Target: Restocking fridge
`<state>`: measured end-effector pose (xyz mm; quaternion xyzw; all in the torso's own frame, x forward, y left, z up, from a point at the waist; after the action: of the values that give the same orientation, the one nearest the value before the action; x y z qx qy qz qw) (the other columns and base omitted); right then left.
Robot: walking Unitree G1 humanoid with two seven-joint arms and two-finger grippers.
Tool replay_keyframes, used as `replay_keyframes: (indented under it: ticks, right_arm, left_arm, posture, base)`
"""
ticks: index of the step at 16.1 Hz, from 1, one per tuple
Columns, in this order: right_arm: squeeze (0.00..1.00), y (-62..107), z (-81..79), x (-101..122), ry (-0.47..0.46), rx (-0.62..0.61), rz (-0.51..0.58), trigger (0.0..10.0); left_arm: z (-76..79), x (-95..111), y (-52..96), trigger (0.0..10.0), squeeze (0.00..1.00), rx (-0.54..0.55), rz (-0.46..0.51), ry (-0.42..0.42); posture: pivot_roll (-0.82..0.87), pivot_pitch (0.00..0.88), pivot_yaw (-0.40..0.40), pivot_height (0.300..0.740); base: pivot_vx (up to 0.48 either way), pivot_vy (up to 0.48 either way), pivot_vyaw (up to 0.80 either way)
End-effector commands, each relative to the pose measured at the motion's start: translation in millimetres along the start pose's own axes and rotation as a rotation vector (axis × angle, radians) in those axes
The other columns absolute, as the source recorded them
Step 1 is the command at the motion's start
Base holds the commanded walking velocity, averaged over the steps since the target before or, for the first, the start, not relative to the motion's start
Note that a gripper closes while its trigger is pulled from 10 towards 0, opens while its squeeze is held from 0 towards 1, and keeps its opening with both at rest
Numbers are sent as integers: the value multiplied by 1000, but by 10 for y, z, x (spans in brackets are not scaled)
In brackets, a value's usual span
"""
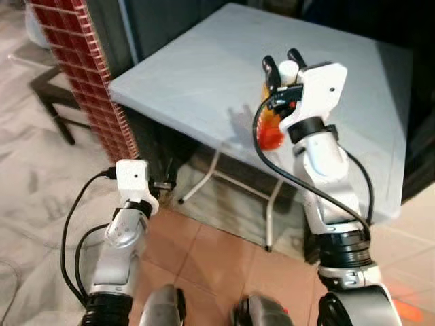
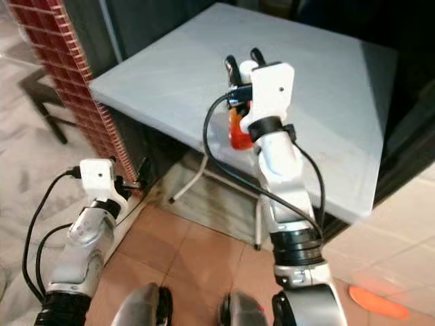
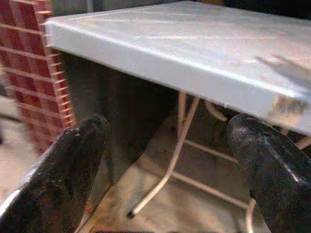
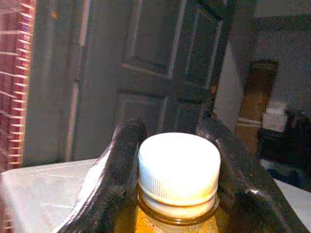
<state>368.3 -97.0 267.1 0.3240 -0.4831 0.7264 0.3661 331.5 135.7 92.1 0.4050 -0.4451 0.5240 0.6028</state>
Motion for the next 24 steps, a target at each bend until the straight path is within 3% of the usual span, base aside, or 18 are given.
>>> replay_keyframes:
  ticks: [1, 5, 9, 13, 14, 16, 18, 19, 20, 22, 23, 24]
  right_arm:
    - [0, -22, 15, 75, 4, 8, 31, 10000]
    - [0, -29, -11, 54, -6, 19, 23, 10000]
    - [0, 62, -84, -207, -56, 37, -73, 10000]
    - [0, 227, -91, -452, -27, 26, -160, 10000]
    - [0, 367, -67, -625, 70, 45, -218, 10000]
    - [0, 522, -21, -776, 134, 34, -265, 10000]
    - [0, 676, -17, -906, 75, 44, -320, 10000]
    - [0, 889, -9, -1021, 15, 8, -374, 10000]
    - [0, 953, -21, -1033, 60, 8, -384, 10000]
    - [0, 1064, -37, -1077, -48, -32, -429, 10000]
    - [0, 1165, 45, -1097, -2, -78, -442, 10000]
    - [0, 1205, 27, -1109, -31, -59, -462, 10000]
  left_arm:
    - [-18, -35, 23, 10000, 0, 5, -13, 4]
    - [-29, -24, 10, 10000, 0, 6, -10, 0]
    - [-36, 29, 23, 10000, 0, 1, 9, -1]
    - [-203, 38, 135, 10000, 0, 61, 31, -56]
    - [-297, 26, 207, 10000, 0, 98, 30, -64]
    - [-366, 9, 267, 10000, 0, 121, 25, -77]
    - [-418, 8, 303, 10000, 0, 139, 28, -99]
    - [-509, 27, 348, 10000, 0, 174, 44, -118]
    - [-528, 57, 363, 10000, 0, 179, 57, -124]
    - [-534, 71, 382, 10000, 0, 180, 64, -123]
    - [-511, 51, 396, 10000, 0, 177, 53, -96]
    - [-493, 42, 399, 10000, 0, 171, 49, -83]
  posture:
    - [3, 69, 14, 740]
    - [7, 59, 13, 740]
    - [18, 53, 13, 740]
    - [21, 57, 14, 740]
    - [22, 64, 11, 740]
    - [25, 69, 10, 740]
    - [26, 71, 11, 740]
    - [24, 73, 13, 740]
    - [21, 73, 15, 740]
    - [18, 76, 18, 740]
    - [12, 78, 22, 740]
    - [10, 79, 25, 740]
  base:
    - [-247, 0, 0]
    - [-256, 0, 0]
    - [-62, 0, 0]
    - [0, 0, 0]
    - [0, 0, 0]
    - [0, 0, 0]
    - [0, 0, 0]
    - [0, 0, 0]
    - [0, 0, 0]
    - [0, 0, 0]
    - [0, 0, 0]
    - [0, 0, 0]
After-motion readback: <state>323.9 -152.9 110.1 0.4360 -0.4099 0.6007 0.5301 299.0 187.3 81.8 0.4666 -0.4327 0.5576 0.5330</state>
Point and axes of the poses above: a point about 5 cm out from each wrist's last joint towards the gripper, its own y axis pointing back from the gripper into the wrist, its own x axis along the axis of the wrist's last joint, z = x × y, the point moved 5 cm from there along -y, pointing out of the wrist towards the gripper, and after that the axes turned 11 degrees about y, right-handed, at the moved point
